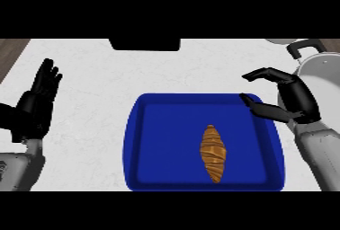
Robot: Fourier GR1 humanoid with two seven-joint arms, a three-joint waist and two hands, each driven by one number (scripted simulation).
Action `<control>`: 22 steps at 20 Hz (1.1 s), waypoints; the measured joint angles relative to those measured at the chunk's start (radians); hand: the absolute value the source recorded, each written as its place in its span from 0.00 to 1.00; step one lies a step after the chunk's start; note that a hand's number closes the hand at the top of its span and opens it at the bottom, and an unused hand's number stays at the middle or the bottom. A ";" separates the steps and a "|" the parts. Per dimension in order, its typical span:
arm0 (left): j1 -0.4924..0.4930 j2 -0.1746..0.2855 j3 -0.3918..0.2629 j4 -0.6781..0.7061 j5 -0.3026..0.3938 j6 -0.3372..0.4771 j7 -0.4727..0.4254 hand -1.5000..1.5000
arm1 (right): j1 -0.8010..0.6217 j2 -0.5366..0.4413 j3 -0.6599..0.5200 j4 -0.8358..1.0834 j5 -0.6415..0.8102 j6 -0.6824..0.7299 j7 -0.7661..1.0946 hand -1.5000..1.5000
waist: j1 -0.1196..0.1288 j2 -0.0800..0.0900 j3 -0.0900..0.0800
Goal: Pick the croissant from the tray and place it in the pot
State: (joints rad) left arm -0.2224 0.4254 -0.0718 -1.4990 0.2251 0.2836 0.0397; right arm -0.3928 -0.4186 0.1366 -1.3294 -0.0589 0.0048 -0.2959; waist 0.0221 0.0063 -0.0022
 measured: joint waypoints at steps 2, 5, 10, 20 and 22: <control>0.008 -0.022 -0.007 -0.029 0.014 0.006 0.034 0.50 | 0.024 0.016 -0.009 0.087 0.020 0.000 -0.123 0.00 | 0.000 0.000 0.002; 0.022 -0.024 0.010 -0.067 0.033 0.002 0.072 0.50 | 0.043 0.018 -0.032 0.184 0.025 0.042 -0.301 0.00 | -0.004 -0.001 0.003; 0.030 -0.045 0.021 -0.102 0.030 0.010 0.124 0.50 | 0.032 -0.035 -0.036 0.155 0.039 0.144 -0.333 0.00 | -0.016 -0.006 0.003; 0.023 -0.043 0.032 -0.114 0.024 0.002 0.150 0.50 | -0.038 -0.184 0.163 -0.077 0.187 0.354 0.026 0.00 | -0.023 -0.012 0.000; 0.028 -0.046 0.035 -0.114 0.026 -0.003 0.147 0.50 | -0.039 -0.182 0.222 -0.137 0.228 0.379 0.110 0.00 | -0.025 -0.013 0.000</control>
State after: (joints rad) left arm -0.1949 0.3798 -0.0364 -1.6128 0.2512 0.2806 0.1872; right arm -0.4321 -0.6008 0.3583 -1.4667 0.1686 0.3836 -0.1854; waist -0.0026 -0.0066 -0.0026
